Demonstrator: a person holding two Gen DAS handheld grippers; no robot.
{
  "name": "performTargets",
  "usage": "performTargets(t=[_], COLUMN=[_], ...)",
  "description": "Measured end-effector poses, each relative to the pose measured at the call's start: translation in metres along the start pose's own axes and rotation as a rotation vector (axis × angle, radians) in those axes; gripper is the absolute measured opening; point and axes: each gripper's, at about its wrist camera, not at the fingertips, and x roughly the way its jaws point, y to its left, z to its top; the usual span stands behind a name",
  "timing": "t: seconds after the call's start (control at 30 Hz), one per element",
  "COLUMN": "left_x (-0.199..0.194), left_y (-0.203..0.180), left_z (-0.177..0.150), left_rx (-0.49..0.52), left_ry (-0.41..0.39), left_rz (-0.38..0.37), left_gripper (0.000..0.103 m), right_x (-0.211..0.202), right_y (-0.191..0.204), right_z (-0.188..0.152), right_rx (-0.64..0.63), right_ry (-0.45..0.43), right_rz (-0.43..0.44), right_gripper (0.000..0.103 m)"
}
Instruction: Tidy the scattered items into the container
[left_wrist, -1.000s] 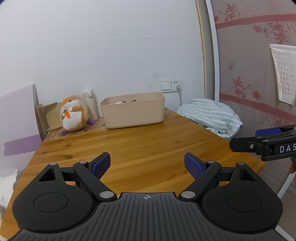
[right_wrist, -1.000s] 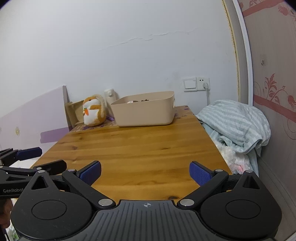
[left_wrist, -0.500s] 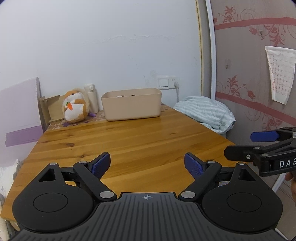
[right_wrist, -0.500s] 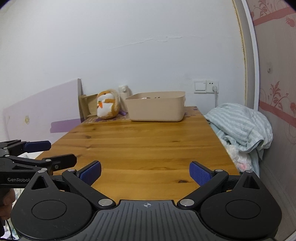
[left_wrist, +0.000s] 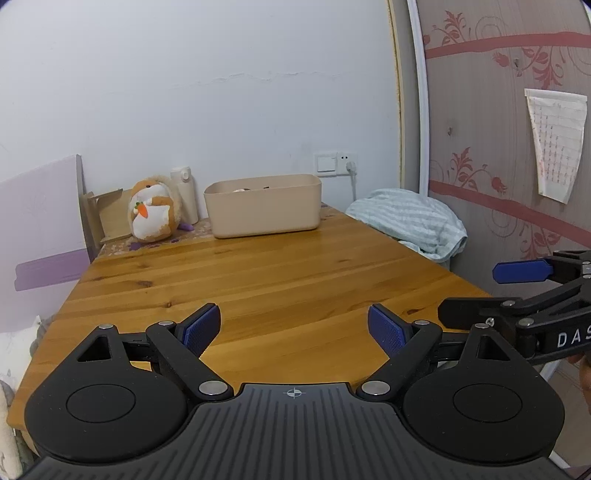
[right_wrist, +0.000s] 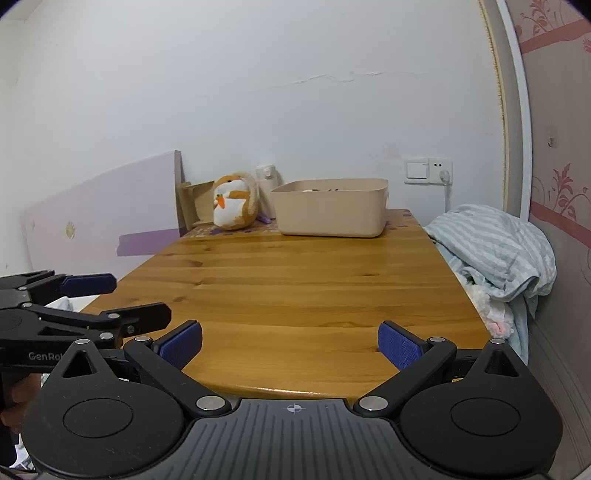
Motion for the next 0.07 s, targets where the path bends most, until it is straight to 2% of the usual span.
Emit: performTargets(t=[0.07], left_x=[-0.0008], left_y=[0.0006], left_z=[-0.0005], left_rx=[-0.005], left_ry=[-0.003], left_rz=[0.001], left_gripper=[0.088], right_x=[0.0000], right_y=[0.0001], right_z=[0.0001], right_rx=[0.000], right_ry=[0.002], right_rz=[0.002], right_gripper=[0.103])
